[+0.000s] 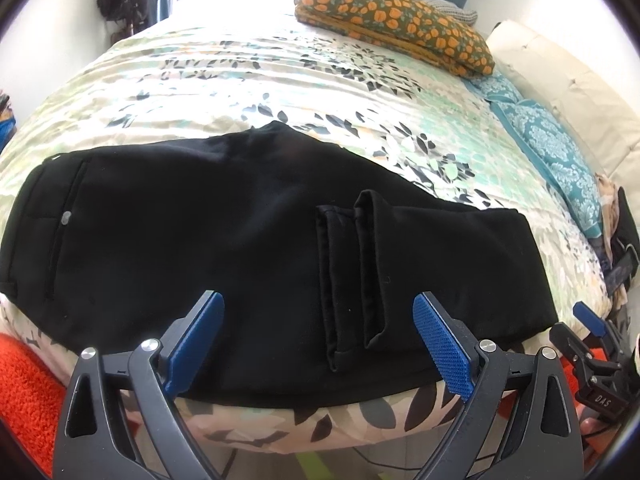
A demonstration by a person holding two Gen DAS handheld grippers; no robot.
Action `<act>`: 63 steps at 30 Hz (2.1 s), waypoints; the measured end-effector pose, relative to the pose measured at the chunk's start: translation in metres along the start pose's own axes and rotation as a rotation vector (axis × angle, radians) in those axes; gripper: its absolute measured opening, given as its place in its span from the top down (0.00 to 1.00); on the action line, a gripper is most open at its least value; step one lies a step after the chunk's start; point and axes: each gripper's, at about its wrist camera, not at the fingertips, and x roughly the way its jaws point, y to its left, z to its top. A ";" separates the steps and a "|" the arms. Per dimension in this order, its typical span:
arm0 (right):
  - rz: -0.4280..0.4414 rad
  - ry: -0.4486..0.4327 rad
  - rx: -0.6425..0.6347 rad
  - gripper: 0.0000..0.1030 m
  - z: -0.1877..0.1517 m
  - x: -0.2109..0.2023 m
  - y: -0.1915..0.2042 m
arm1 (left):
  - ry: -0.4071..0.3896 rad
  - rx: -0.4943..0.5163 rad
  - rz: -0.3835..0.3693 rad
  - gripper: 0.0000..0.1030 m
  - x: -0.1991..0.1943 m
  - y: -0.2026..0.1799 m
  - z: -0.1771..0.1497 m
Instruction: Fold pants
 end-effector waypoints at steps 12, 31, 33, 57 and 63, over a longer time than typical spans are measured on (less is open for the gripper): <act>0.004 0.004 0.005 0.02 -0.001 0.001 -0.001 | 0.013 -0.013 0.008 0.06 0.004 0.004 -0.001; -0.098 -0.063 0.355 0.02 0.005 -0.017 -0.084 | 0.049 0.117 -0.089 0.26 0.001 -0.037 0.003; -0.078 -0.035 0.371 0.02 0.003 -0.012 -0.085 | 0.074 0.185 -0.018 0.27 0.014 -0.052 0.004; -0.061 0.207 0.121 0.02 0.007 0.070 -0.040 | 0.192 0.173 0.114 0.79 0.044 -0.046 -0.012; -0.078 0.217 0.071 0.01 -0.001 0.086 -0.030 | 0.009 0.051 0.126 0.37 -0.003 -0.030 0.006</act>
